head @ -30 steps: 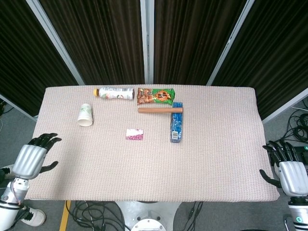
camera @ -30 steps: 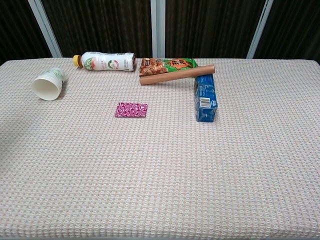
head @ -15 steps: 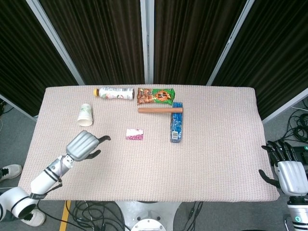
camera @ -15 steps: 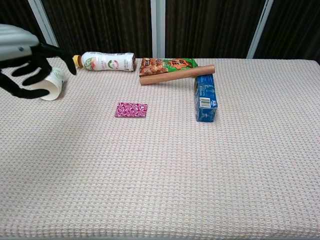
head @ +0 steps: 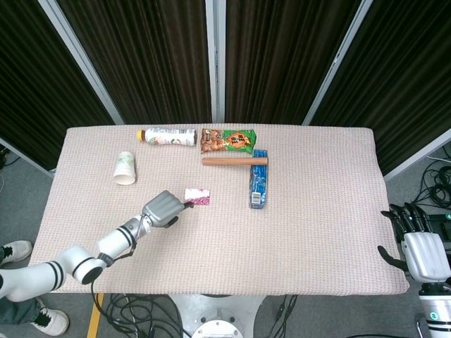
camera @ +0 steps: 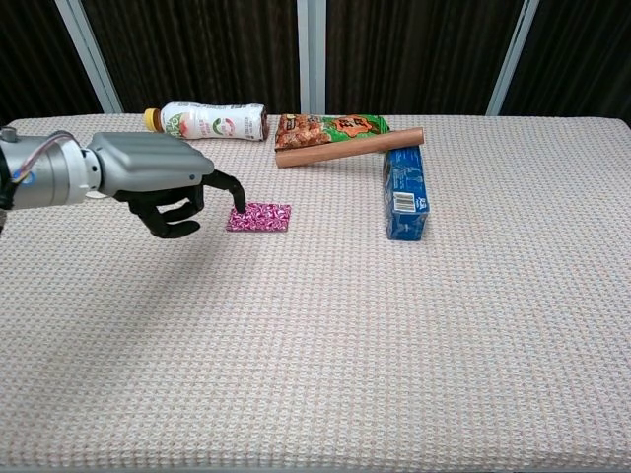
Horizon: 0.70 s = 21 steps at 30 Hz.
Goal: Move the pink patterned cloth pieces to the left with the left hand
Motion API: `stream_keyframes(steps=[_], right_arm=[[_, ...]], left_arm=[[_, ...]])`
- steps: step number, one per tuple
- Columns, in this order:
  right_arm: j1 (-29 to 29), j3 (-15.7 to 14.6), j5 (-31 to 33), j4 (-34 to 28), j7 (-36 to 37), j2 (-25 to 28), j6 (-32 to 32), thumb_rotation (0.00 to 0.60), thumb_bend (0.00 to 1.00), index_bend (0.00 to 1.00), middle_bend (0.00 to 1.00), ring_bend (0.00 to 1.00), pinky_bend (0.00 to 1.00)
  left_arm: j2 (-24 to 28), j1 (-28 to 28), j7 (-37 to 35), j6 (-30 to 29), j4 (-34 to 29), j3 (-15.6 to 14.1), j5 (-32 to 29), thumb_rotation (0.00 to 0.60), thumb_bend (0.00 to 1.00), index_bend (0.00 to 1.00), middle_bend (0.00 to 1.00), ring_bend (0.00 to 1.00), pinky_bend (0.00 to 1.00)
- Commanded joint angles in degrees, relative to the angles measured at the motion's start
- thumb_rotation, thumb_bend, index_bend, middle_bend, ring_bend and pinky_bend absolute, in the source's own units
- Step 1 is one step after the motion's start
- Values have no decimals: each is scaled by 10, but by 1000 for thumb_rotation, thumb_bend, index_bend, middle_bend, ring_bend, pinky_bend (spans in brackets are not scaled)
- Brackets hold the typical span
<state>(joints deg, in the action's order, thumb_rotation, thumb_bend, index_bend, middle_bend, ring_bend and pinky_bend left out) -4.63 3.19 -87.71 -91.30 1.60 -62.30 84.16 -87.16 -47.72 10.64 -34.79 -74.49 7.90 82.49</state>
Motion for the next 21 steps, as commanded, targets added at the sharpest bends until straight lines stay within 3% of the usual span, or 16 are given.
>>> stream_keyframes(steps=[1,13,21], right_arm=[[-1,0,2,1,0,0,-3,598,137,211,124,0,0],[-2,2,13,7,4,1,-7,598,138,211,124,0,0],[2,3,20,9,5,3,-5,598,139,211,124,0,0]], left_arm=[[-33,-21,24,21,35,9,-41,600,534,293,901,840,941],[-91,-62,84,43,109,9,-126,600,534,288,903,841,941],[-119,-86,128,65,165,-7,-175,600,534,288,903,841,941]])
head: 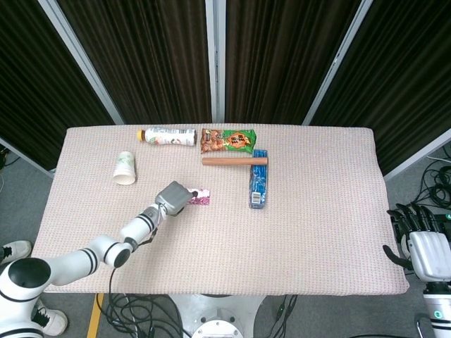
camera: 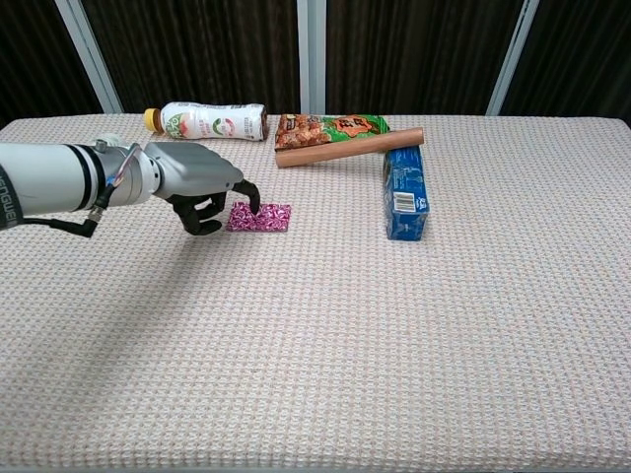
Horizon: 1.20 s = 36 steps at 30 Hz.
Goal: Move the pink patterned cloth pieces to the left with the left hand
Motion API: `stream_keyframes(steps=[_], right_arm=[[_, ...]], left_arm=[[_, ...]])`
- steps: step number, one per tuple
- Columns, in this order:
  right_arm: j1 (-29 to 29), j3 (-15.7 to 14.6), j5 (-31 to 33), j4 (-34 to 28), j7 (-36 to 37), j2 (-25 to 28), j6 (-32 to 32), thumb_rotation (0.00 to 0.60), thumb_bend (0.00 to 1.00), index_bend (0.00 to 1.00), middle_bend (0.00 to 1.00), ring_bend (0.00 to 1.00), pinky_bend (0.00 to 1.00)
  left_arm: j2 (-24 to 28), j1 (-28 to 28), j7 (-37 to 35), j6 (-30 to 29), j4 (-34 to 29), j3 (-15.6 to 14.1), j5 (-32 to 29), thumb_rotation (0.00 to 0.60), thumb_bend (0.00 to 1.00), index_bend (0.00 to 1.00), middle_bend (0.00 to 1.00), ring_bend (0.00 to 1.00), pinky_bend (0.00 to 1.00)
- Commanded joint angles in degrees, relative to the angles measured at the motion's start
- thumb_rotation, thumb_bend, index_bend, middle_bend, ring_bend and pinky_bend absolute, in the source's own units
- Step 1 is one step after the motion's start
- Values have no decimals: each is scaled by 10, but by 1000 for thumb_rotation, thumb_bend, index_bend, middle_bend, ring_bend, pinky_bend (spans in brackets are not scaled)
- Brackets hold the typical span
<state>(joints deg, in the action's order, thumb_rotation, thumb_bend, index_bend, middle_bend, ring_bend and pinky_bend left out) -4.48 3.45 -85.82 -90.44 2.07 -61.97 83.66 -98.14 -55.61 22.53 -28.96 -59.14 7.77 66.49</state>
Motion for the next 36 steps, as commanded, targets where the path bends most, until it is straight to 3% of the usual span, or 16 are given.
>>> stream_keyframes(steps=[1,9,20,23,29,36], right_arm=[[1,0,1,0,1,0,1,596,139,211,124,0,0],[3,-1,0,-2,0,2,4,597,138,212,124,0,0],[2,-2,-10,-3,2,0,9,599,139,211,125,0,0],[3,-3,-13,-3,2,0,11,599,139,211,125,0,0],[5,-5,-14,-4,2,1,13,599,139,211,128,0,0],[10,-3,-2,-4,2,7,14,599,139,211,132,0,0]], left_arm=[[-11,-9,12,8,15,-8,-21,600,534,288,903,842,941],[6,-10,54,-10,9,-30,-48,600,534,290,903,841,933],[86,2,120,-29,-74,-82,-100,600,534,313,900,840,911],[97,7,128,-64,-101,-81,-104,600,534,316,896,838,907],[71,3,131,-103,-112,-67,-95,600,532,315,893,838,908],[6,-21,132,-87,-55,-46,-123,600,531,305,892,838,908]])
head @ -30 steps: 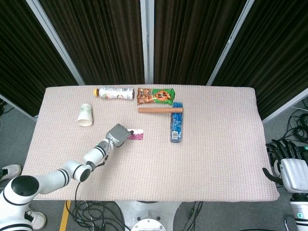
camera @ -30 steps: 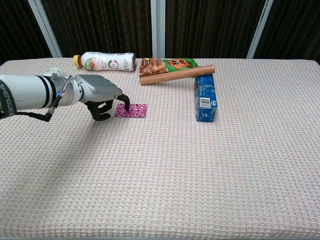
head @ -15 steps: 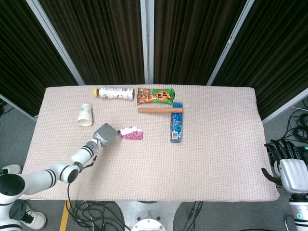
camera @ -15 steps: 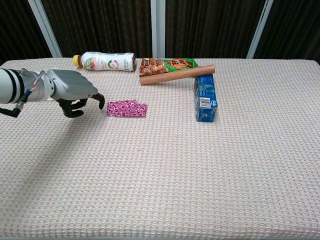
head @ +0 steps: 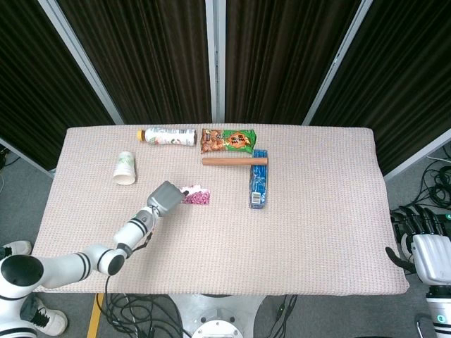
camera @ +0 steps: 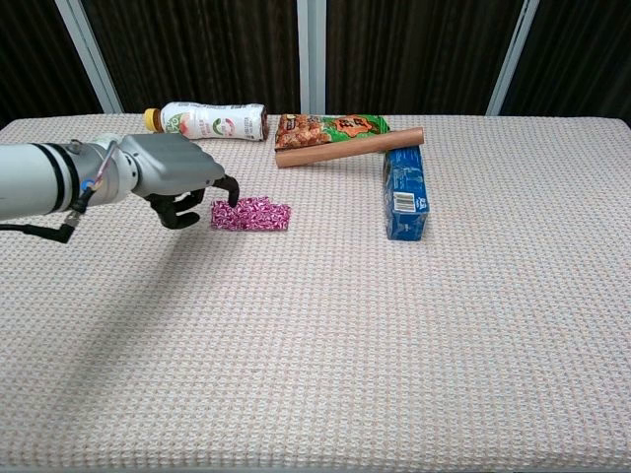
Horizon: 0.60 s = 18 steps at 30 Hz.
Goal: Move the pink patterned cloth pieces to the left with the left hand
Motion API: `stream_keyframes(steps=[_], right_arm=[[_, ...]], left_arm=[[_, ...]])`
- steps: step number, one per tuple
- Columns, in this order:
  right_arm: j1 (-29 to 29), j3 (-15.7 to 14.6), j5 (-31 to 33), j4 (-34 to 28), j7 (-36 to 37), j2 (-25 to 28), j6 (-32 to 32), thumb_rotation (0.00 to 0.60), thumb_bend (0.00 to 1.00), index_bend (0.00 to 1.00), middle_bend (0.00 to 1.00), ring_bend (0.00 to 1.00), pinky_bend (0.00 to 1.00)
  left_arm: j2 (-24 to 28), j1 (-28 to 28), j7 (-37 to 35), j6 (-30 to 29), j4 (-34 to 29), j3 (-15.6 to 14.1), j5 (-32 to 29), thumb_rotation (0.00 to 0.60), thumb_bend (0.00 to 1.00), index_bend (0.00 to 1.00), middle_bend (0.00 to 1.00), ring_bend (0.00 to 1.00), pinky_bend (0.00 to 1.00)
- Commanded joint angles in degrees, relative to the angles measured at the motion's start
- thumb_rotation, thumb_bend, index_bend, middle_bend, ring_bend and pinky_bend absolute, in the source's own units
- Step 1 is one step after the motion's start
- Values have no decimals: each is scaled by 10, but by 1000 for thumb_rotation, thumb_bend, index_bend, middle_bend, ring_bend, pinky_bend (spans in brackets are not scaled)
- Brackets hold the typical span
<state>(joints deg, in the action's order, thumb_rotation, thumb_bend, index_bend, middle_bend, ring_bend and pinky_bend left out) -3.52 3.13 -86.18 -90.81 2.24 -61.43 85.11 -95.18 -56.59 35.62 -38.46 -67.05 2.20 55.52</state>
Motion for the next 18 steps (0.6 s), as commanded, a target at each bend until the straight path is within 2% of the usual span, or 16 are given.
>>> stream_keyframes(steps=[1,8,13,18], right_arm=[[1,0,3,0,0,2,-1,599,140,211,132,0,0],[2,2,11,4,1,1,-5,597,138,212,133,0,0],[3,2,13,7,3,0,-6,597,141,211,133,1,0],[2,2,13,8,4,0,-9,599,138,211,134,1,0]], left_arm=[[-33,-15,4,8,34,13,-17,600,531,303,892,838,908],[-62,-30,12,13,65,21,-31,600,531,298,892,838,908],[-68,-39,30,33,77,12,-57,600,532,298,892,838,908],[-55,-44,56,34,64,0,-87,600,531,298,891,838,908]])
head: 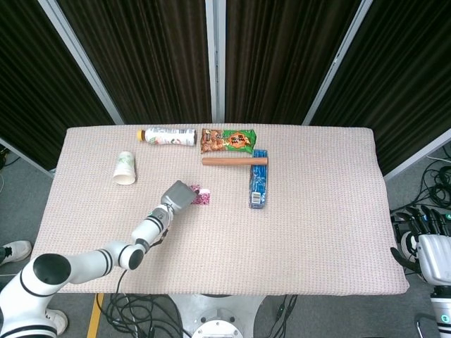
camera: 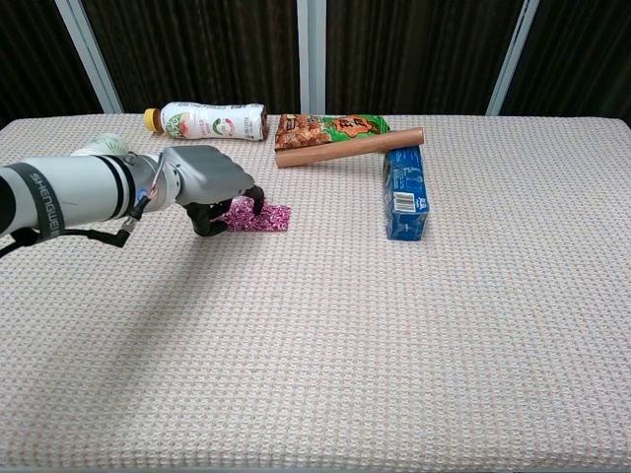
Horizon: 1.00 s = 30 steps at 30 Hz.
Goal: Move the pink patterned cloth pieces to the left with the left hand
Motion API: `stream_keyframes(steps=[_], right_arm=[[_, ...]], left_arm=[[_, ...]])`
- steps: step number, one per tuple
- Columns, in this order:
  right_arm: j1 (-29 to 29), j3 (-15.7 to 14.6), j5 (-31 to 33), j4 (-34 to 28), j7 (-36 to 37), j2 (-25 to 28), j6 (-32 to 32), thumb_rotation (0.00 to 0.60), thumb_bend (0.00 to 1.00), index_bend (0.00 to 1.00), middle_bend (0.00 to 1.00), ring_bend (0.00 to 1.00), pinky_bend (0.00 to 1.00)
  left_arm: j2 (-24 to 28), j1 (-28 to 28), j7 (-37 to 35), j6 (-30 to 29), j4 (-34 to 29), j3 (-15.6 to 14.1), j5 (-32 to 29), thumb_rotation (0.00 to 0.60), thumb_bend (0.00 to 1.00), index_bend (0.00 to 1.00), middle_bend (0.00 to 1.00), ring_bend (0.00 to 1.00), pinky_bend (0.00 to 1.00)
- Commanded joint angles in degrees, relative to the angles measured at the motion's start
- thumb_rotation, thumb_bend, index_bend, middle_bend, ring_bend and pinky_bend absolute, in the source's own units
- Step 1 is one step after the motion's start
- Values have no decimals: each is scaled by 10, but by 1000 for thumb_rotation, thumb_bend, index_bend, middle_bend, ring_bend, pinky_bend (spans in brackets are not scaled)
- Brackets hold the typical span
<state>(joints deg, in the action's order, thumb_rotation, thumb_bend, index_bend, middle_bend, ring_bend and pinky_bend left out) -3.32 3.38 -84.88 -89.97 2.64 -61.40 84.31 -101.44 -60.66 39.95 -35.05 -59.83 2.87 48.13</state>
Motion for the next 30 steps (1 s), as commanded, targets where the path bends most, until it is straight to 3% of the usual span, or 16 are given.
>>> stream_keyframes(steps=[1,13,30], right_arm=[[-1,0,-1,0,1,-1,-1,599,137,211,134,1,0],[2,-2,-10,-3,2,-1,7,598,138,212,133,1,0],[6,-3,-20,-7,3,1,18,598,138,211,134,1,0]], left_arm=[[13,-5,21,-2,-15,-9,-22,600,532,299,891,838,907],[64,-24,85,-20,-85,-56,-112,600,532,314,892,838,891],[112,-31,118,-58,-152,-111,-169,600,532,321,890,836,879]])
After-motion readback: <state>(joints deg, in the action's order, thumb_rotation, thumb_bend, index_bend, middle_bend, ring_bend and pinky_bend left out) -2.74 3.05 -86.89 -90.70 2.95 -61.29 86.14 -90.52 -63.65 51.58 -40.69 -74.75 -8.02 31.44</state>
